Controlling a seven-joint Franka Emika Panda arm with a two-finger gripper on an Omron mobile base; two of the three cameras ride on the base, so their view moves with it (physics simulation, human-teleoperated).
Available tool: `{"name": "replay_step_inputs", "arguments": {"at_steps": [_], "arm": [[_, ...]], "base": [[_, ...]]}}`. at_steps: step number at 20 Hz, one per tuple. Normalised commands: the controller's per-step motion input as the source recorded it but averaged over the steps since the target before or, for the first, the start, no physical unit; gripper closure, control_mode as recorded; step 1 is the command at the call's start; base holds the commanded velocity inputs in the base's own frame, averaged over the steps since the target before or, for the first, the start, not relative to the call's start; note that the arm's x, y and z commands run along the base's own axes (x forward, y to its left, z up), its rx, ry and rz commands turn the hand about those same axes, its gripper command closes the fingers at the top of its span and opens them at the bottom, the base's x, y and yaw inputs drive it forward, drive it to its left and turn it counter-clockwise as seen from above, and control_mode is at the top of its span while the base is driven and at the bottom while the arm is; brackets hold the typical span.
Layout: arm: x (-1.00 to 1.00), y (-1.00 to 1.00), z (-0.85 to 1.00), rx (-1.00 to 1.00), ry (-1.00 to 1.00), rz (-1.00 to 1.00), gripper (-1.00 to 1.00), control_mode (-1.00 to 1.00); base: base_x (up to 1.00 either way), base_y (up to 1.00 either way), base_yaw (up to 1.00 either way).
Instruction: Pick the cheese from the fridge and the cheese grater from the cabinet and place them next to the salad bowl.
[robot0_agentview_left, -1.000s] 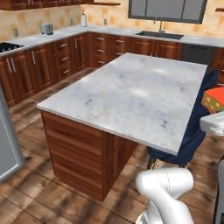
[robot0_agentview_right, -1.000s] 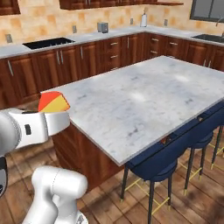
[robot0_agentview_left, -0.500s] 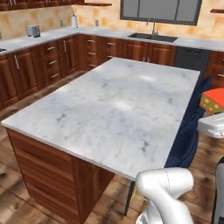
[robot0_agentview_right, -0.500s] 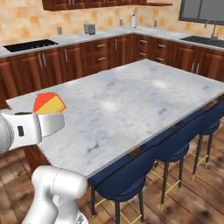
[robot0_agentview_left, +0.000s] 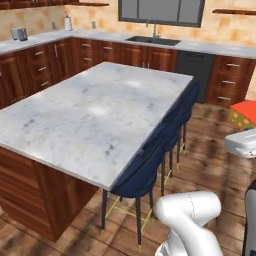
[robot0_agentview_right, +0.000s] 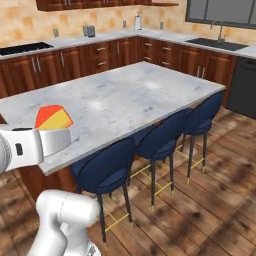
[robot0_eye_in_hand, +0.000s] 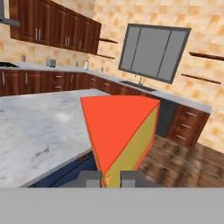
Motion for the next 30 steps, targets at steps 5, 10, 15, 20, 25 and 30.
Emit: {"name": "replay_step_inputs", "arguments": {"at_steps": [5,10,15,20,25,30], "arm": [[0.00,0.00,0.00,0.00,0.00,0.00,1.00,1.00],[0.00,0.00,0.00,0.00,0.00,0.00,1.00,1.00],[0.00,0.00,0.00,0.00,0.00,0.00,1.00,1.00],[0.00,0.00,0.00,0.00,0.00,0.00,1.00,1.00],[0.00,0.00,0.00,0.00,0.00,0.00,1.00,1.00],[0.00,0.00,0.00,0.00,0.00,0.00,1.00,1.00]], "base": [[-0.68,-1.00,0.00],[0.32,-1.00,0.06],[0.44,-1.00,0.43],[0.34,-1.00,0.48],[0.08,-1.00,0.31],[0.00,-1.00,0.24]]}}
